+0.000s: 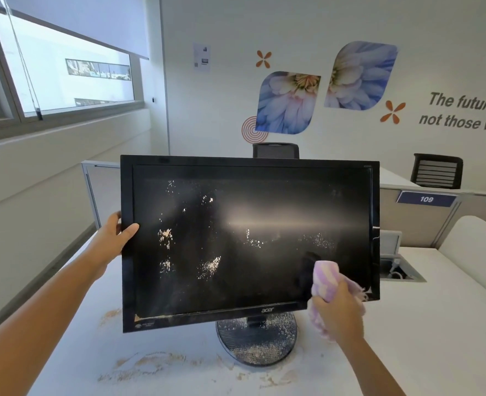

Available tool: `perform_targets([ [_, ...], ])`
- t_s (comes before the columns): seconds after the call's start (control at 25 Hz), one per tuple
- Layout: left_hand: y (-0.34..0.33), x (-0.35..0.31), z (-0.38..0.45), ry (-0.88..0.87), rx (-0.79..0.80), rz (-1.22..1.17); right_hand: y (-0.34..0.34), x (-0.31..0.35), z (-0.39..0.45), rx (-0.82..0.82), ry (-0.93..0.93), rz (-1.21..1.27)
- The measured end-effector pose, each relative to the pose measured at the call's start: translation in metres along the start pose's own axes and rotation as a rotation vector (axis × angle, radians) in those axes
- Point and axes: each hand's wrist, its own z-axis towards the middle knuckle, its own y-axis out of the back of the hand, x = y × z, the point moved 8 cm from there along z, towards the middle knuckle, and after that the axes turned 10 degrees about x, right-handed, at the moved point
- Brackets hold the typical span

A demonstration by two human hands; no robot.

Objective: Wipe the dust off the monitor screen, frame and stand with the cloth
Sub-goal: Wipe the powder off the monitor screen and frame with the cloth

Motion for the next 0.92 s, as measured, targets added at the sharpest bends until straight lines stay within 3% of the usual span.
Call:
perform_targets([
  [0.12,0.0,-0.001,-0.002,0.006,0.006,0.006,-0.021,0.027,-0.02,0.297,0.145,0.119],
  [0.2,0.0,-0.001,-0.003,0.004,0.005,0.004,-0.013,0.043,-0.035,0.388,0.23,0.116],
  [0.56,-0.001,-0.003,-0.008,0.002,-0.012,0.011,0.084,0.131,-0.034,0.215,0.613,0.205],
  [0.64,0.0,-0.002,-0.008,0.008,-0.013,0.029,0.099,0.144,-0.006,0.101,0.616,0.263],
  [0.76,0.0,0.001,-0.006,0.002,-0.003,0.053,0.108,0.134,0.031,-0.266,0.432,0.374],
  [0.92,-0.001,0.005,-0.003,-0.016,0.006,0.03,0.092,0.116,0.039,-0.676,0.243,0.123],
])
